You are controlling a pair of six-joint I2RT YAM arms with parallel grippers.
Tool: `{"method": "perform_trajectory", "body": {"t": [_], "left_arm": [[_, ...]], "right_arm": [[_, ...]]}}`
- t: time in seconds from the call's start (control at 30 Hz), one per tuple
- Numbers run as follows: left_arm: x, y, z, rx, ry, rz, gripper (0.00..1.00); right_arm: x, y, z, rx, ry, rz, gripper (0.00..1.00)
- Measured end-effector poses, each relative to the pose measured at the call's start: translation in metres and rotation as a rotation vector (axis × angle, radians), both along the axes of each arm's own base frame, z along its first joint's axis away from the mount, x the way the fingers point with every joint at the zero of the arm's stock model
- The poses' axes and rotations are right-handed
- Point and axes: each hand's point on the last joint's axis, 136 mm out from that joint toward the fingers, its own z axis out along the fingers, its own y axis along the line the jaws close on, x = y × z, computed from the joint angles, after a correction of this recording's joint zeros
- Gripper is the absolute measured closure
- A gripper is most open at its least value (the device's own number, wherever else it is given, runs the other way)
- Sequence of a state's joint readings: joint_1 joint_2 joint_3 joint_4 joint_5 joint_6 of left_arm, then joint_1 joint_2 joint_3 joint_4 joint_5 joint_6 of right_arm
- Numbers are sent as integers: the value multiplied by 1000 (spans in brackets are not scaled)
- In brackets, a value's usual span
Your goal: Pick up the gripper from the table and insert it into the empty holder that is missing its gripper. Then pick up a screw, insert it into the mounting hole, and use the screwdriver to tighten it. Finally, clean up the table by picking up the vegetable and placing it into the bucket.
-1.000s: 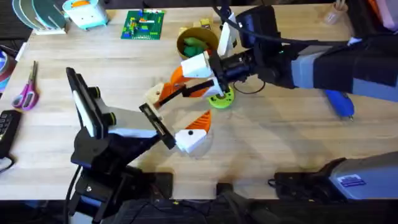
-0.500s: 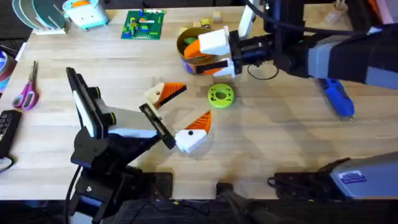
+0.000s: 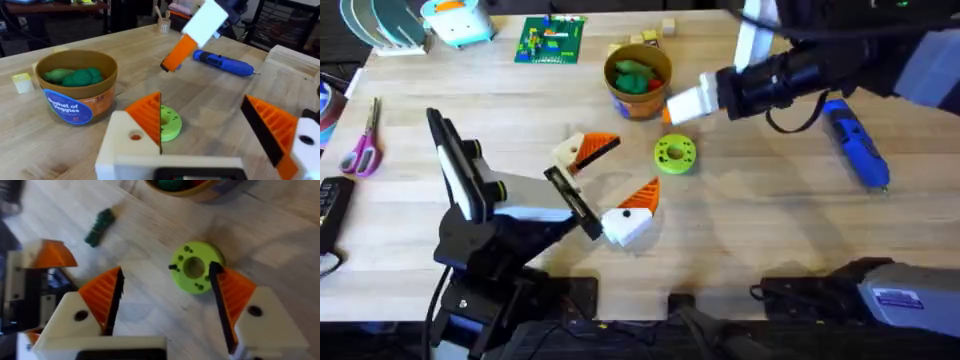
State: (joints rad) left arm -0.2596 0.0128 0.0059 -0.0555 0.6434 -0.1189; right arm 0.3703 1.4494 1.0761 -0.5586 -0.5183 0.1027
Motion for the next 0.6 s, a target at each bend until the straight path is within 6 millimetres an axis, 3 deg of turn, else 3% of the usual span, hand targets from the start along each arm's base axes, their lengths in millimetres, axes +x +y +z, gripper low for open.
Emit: {"method": "perform_trajectory", "body": {"t": [0.27,0.6], "left_arm": [[0,0,0,0,0,0,8],[0,0,0,0,0,0,7]], "right_arm": [[-15,9,-38,-332,-159,207,37],[-19,25,-78,-468,-178,316,203]]}}
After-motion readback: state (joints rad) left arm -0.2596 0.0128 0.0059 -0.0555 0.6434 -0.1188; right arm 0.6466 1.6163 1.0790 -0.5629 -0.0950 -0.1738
